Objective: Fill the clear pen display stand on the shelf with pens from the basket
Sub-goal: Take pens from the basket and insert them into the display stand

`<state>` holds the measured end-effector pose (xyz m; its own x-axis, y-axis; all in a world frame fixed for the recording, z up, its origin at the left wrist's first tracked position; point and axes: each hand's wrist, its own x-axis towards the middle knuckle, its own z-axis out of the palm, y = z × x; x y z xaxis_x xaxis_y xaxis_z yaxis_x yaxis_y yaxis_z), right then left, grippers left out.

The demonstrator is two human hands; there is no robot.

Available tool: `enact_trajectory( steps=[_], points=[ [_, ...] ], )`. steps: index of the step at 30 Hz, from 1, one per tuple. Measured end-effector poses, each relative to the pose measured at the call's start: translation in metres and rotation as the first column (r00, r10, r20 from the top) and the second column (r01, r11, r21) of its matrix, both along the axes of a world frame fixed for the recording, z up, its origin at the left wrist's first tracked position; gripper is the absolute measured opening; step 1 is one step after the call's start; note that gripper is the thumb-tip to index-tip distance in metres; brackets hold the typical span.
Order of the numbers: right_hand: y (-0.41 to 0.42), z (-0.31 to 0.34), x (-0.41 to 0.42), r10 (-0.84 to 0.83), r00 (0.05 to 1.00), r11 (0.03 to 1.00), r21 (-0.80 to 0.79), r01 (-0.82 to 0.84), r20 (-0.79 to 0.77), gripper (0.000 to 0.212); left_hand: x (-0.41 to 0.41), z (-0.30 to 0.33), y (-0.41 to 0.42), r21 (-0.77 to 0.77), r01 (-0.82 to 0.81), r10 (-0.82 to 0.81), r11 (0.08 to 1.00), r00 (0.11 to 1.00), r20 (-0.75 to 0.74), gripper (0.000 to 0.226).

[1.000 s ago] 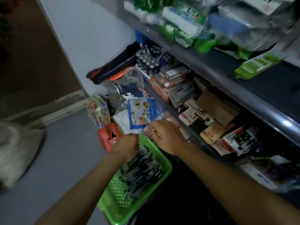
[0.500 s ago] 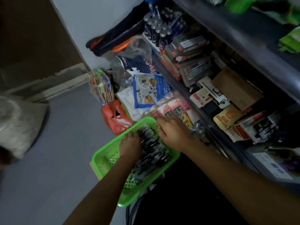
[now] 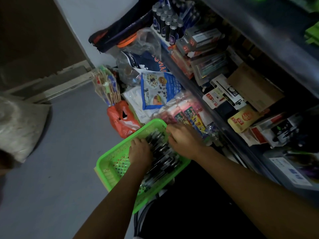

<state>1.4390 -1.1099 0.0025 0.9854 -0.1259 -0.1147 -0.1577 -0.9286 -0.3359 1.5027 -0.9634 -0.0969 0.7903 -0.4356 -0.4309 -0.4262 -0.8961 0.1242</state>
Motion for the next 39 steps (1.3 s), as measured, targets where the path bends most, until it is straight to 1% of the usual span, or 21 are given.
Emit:
enact_trajectory(
  steps=[4,9,14,16,19,22,25,28,30,33,36,39],
  points=[
    [0.001,-0.003,-0.002,0.012,1.0,1.0,-0.003,-0.012,-0.005,0.013,0.004,-0.005,0.006,0.011,-0.012,0.012,1.0,1.0,-0.007,0.045],
    [0.0,-0.003,-0.004,0.021,1.0,1.0,0.0,-0.021,-0.004,0.013,0.001,-0.007,0.003,-0.017,-0.076,0.076,0.997,0.997,-0.03,0.041],
    [0.0,0.0,-0.005,0.033,0.999,0.999,-0.004,-0.033,0.004,0.013,0.007,-0.011,0.002,-0.011,-0.104,0.1,0.994,0.976,-0.191,0.052],
    [0.001,0.001,-0.006,0.035,0.999,0.999,-0.008,-0.035,0.006,0.015,0.01,-0.012,0.001,-0.015,-0.098,0.092,0.995,0.966,-0.24,0.048],
    [0.0,0.001,-0.006,0.036,0.999,0.999,-0.015,-0.036,0.015,0.017,0.012,-0.012,0.001,-0.032,-0.084,0.072,0.996,0.961,-0.266,0.044],
    [-0.002,0.002,-0.006,0.024,1.0,1.0,0.01,-0.024,0.019,0.015,0.015,-0.007,0.003,-0.047,-0.066,0.051,0.997,0.964,-0.262,0.038],
    [-0.004,0.004,-0.007,0.016,1.0,1.0,-0.006,-0.016,0.017,0.013,0.015,-0.001,0.004,-0.062,-0.026,0.011,0.998,0.972,-0.234,0.032],
    [-0.007,0.007,-0.007,0.009,1.0,0.999,-0.035,-0.009,0.018,0.011,0.016,0.008,0.003,-0.075,0.046,-0.06,0.996,0.979,-0.197,0.03],
    [-0.008,0.012,-0.007,0.007,1.0,0.999,-0.044,-0.007,0.016,0.014,0.017,0.015,0.003,-0.083,0.105,-0.119,0.991,0.974,-0.192,0.032],
    [-0.012,0.024,-0.008,-0.011,0.998,1.0,-0.022,0.012,0.068,0.026,0.023,0.028,0.003,-0.149,0.175,-0.201,0.973,0.963,-0.182,0.033],
    [-0.02,0.04,-0.008,-0.032,0.994,0.999,-0.013,0.033,0.102,0.023,0.033,0.048,0.0,-0.308,0.191,-0.255,0.932,0.949,-0.185,0.027],
    [-0.035,0.064,-0.01,-0.066,0.992,0.997,-0.043,0.071,0.109,0.021,0.039,0.081,-0.011,-0.488,0.162,-0.299,0.858,0.93,-0.216,0.017]
  ],
)
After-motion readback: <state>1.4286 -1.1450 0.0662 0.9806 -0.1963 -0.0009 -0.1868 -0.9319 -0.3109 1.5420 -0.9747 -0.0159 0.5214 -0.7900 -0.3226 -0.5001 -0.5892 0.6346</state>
